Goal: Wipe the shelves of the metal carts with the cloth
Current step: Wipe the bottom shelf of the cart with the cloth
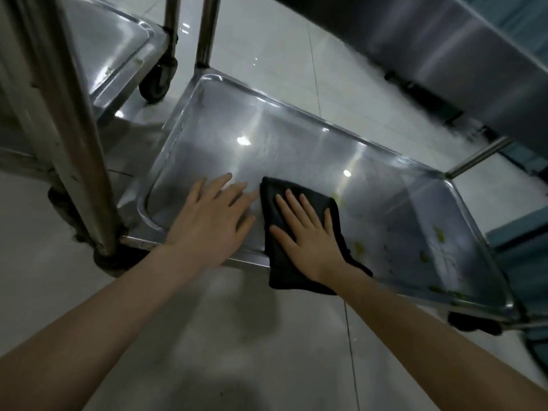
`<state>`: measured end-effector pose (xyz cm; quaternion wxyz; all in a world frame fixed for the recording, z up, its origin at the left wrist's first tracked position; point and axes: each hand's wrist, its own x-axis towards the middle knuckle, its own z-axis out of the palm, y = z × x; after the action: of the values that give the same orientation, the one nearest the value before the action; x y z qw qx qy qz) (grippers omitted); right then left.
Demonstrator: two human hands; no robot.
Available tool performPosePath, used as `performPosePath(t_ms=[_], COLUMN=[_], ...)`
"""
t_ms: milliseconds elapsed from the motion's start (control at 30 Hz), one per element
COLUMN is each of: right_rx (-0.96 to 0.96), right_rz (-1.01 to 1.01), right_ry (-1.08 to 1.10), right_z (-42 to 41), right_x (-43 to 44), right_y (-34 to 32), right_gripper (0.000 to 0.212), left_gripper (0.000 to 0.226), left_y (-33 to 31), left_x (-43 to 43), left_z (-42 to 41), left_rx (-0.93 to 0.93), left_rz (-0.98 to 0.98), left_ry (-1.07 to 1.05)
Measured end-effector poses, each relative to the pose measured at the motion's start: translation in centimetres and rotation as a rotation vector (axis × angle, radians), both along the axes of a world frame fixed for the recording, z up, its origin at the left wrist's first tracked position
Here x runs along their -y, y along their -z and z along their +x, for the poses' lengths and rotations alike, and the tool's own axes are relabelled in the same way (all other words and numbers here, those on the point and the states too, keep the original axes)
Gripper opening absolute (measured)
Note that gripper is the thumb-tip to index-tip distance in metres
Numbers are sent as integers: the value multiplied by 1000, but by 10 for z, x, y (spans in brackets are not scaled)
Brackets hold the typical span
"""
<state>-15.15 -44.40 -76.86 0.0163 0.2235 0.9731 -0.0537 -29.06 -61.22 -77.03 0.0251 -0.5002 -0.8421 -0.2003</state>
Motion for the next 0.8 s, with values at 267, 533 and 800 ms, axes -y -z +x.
performPosePath(t_ms=[267,533,800], right_rx=[27,-66,14], right_rz=[-81,5,-34], right_ry=[298,-87,190], right_z=[-81,64,-7], right_x=[-105,-50,-143], right_y=[-2,10,-4], right_gripper=[67,70,71], left_gripper=[59,64,46], left_y=[-1,-19,-15], left_x=[-1,-15,-67], left_z=[1,4,75], left_rx=[-53,-132,74], left_rz=[-64,-266,-132], left_ry=[13,-11,-157])
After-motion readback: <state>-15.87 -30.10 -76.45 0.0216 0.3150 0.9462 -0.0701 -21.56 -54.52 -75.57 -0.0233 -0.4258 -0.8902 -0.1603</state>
